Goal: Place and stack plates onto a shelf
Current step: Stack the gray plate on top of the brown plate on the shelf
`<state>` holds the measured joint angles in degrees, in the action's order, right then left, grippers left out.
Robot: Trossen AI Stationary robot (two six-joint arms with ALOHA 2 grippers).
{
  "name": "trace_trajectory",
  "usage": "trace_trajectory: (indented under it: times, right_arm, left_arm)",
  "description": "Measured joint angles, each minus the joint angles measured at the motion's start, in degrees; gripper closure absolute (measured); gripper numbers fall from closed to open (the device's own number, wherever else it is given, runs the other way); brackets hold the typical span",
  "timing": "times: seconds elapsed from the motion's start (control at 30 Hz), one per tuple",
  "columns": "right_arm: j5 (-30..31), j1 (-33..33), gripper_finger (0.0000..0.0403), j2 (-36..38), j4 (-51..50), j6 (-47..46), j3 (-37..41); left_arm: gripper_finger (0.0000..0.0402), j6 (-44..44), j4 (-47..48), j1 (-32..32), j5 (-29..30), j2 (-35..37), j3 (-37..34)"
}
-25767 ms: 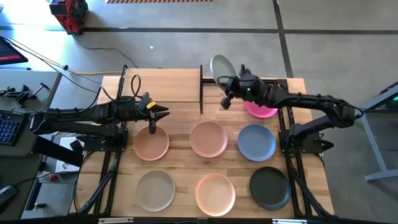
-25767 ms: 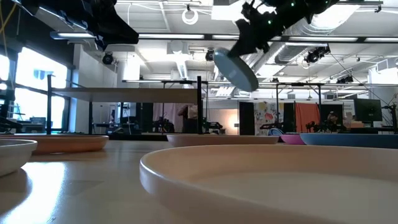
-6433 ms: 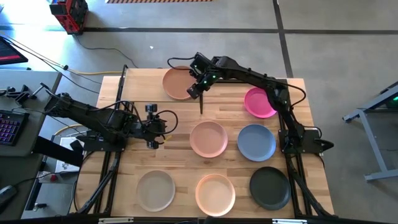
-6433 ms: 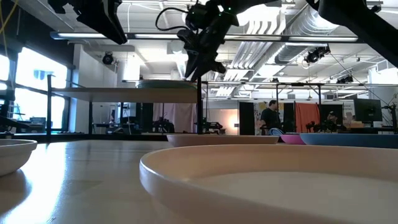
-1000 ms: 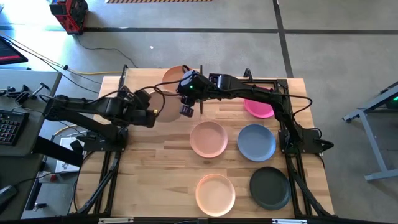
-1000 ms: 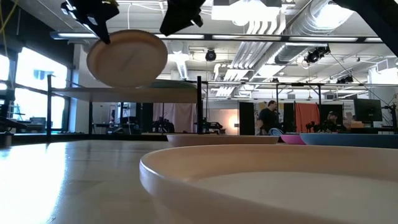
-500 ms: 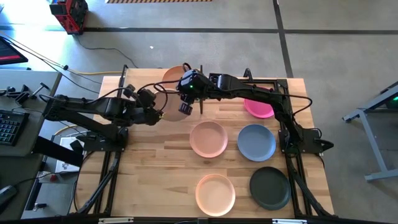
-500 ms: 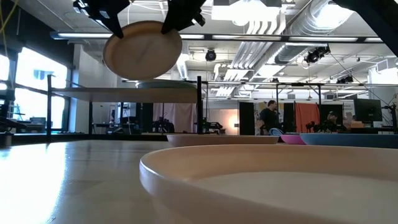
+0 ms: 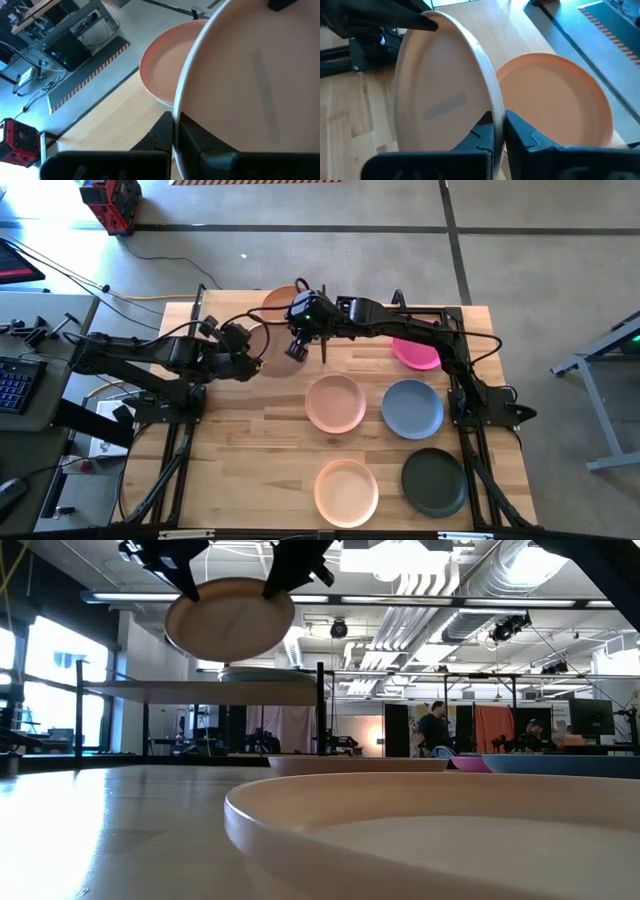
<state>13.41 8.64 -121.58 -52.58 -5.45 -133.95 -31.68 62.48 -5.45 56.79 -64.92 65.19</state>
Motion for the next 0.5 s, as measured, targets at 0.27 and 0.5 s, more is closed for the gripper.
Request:
trace_trajectory:
  times: [0.27, 0.5]
  right_arm:
    - [0.09, 0.1, 0.0402, 0.0, -0.01, -2.21, 0.04]
    - [-0.16, 0.89, 0.0402, 0.0, -0.68, -3.71, 0.04]
  left_arm:
    - [0.0348, 0.69, -0.41, 3.0, -7.05, 0.01, 0.02]
    - [0.0305, 2.46, -2.89, 4.11, -8.23, 0.65, 0.04]
